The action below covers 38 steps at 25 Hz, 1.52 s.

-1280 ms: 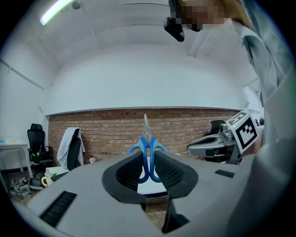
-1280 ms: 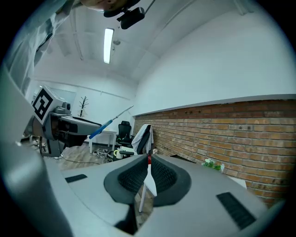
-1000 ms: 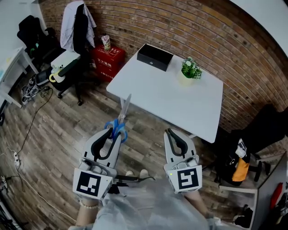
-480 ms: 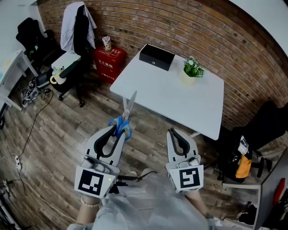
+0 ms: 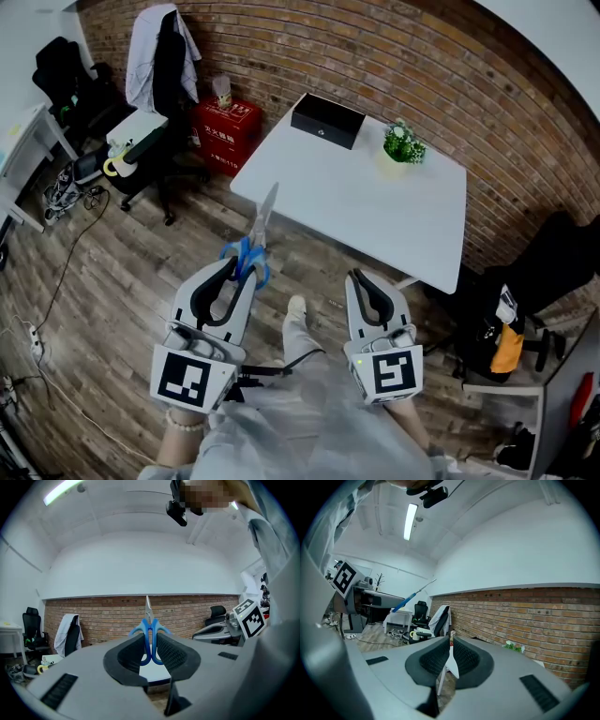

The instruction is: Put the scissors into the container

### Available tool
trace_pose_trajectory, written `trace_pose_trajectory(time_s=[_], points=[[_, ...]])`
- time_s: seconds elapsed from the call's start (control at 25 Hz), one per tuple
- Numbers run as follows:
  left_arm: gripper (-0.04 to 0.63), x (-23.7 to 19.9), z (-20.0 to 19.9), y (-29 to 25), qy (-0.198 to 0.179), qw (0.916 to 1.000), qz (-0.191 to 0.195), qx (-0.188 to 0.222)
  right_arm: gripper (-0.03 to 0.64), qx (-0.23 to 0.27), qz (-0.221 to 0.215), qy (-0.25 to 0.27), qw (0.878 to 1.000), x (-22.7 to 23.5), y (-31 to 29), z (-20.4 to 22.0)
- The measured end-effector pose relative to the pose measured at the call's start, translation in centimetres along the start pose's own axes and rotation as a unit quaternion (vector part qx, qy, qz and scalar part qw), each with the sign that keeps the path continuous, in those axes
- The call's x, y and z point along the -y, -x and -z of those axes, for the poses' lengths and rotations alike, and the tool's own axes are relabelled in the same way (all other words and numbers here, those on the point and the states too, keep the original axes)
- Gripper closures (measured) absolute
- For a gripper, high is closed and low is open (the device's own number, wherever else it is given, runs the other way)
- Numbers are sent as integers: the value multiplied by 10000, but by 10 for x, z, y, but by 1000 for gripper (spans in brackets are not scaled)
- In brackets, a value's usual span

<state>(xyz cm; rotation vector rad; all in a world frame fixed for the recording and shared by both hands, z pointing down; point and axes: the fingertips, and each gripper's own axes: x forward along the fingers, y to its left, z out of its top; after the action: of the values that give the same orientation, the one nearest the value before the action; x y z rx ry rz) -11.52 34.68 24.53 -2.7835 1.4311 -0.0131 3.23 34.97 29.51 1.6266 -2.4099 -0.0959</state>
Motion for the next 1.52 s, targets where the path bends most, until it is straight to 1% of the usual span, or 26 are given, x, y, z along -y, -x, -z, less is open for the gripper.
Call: trace_pose_trajectory(time_s=[0.16, 0.44, 0.6, 0.92, 1.28, 1.52], points=[[499, -3, -1, -13, 83, 9999, 26, 75, 566, 1, -5, -10, 10000, 8, -14, 3], [499, -25, 3, -44, -19, 10000, -69, 45, 566, 78, -131, 15, 9999, 23, -56, 0], [499, -43, 4, -71, -72, 9999, -124, 13, 566, 84, -191, -20, 9998, 38, -88, -1], [499, -85, 8, -143, 36, 9997, -226, -23, 566, 24, -323, -72, 9995, 77, -169, 1], [499, -138, 19, -236, 80, 9992, -320, -237, 566, -155, -438, -113, 9989, 130, -268, 5], [499, -162, 25, -295, 116, 9992, -298, -257, 566, -290, -461, -165, 9984, 166, -319, 14]])
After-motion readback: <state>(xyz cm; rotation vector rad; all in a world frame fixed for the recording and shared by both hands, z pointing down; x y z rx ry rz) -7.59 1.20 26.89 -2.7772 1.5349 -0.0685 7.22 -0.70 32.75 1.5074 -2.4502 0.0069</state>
